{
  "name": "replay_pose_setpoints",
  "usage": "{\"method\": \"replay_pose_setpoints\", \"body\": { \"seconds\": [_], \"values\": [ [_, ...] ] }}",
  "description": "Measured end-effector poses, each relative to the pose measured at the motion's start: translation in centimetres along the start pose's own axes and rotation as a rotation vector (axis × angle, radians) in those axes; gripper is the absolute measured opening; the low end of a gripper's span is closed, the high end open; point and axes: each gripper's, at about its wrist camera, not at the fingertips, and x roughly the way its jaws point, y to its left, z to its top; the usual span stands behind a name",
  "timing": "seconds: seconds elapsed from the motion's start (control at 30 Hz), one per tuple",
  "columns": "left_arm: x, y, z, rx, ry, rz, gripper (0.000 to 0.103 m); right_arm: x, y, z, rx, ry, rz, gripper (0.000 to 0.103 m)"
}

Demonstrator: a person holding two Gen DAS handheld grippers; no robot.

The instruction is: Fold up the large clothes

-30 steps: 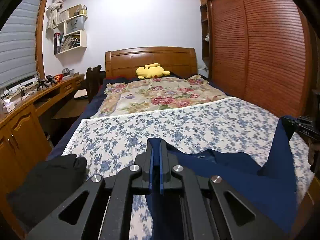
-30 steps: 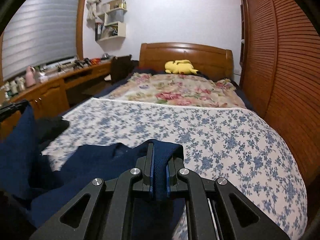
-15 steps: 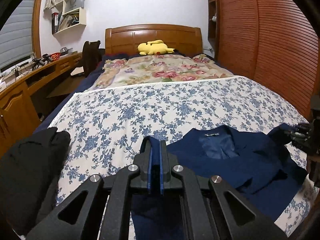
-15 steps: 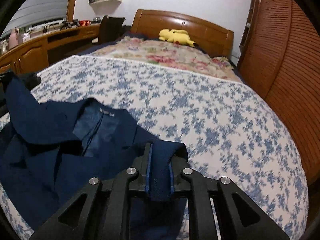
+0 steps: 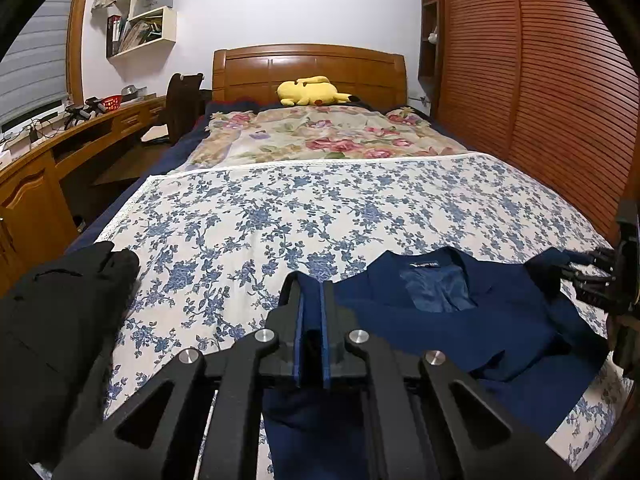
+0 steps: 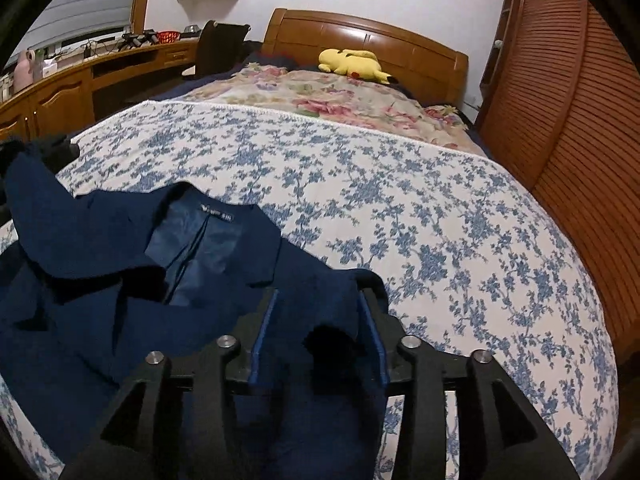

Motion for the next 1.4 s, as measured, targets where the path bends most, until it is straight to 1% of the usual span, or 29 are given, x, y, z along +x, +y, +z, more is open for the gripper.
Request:
{"method": "replay_pose_setpoints", "body": {
  "seconds": [0.07,0.13,0.17,0.23,0.3,0.4,0.5,0.57,0.63,0.73,0.83,0.93,1.13,1.4],
  "values": [
    [-0.2,0.0,0.0,0.003,-0.002,-0.003,0.01,-0.4,0.2,0.2,-0.005,-0.014,0.0,0.048],
    [-0.4,0.1,0.0,0.002,-0.013,-0.002,0.018,-1.0,0.5,0.5,-0.011,-0.026,0.001,0.052],
    [-0.6,0.2,0.1,0.001,-0.018,0.0,0.02,-1.3,0.6,0.6,-0.013,-0.033,-0.001,0.054],
    [-1.0,0.5,0.2,-0.007,-0.028,-0.004,0.028,-1.9,0.9,0.7,-0.016,-0.044,0.006,0.059],
    [-1.5,0.8,0.3,-0.02,-0.043,-0.021,0.032,-2.4,1.3,0.7,-0.019,-0.053,0.012,0.062],
    [-1.6,1.0,0.3,-0.03,-0.041,-0.041,0.034,-2.9,1.9,0.6,-0.023,-0.052,0.032,0.065],
    [-1.5,0.8,0.0,-0.023,-0.031,-0.058,0.037,-3.1,2.5,0.4,-0.031,-0.035,0.073,0.066],
    [-1.4,0.4,-0.4,-0.011,-0.025,-0.063,0.042,-3.0,3.1,0.1,-0.045,-0.014,0.12,0.066],
    [-1.4,0.0,-0.8,0.001,-0.018,-0.071,0.053,-2.8,3.8,-0.3,-0.058,0.015,0.161,0.066],
    [-1.4,-0.6,-1.3,0.013,-0.009,-0.085,0.061,-2.5,4.7,-1.4,-0.078,0.058,0.205,0.066],
    [-1.2,-1.1,-1.6,0.024,0.0,-0.093,0.062,-2.9,4.9,-2.1,-0.086,0.08,0.232,0.066],
    [-1.0,-1.4,-1.7,0.028,0.006,-0.099,0.063,-3.4,4.7,-2.2,-0.095,0.087,0.235,0.066],
    [-0.8,-2.0,-1.8,0.031,0.012,-0.104,0.063,-4.1,5.2,-2.6,-0.112,0.105,0.227,0.066],
    [-0.7,-2.2,-1.9,0.036,0.013,-0.1,0.066,-3.4,5.6,-2.9,-0.134,0.132,0.202,0.066]
  ]
}}
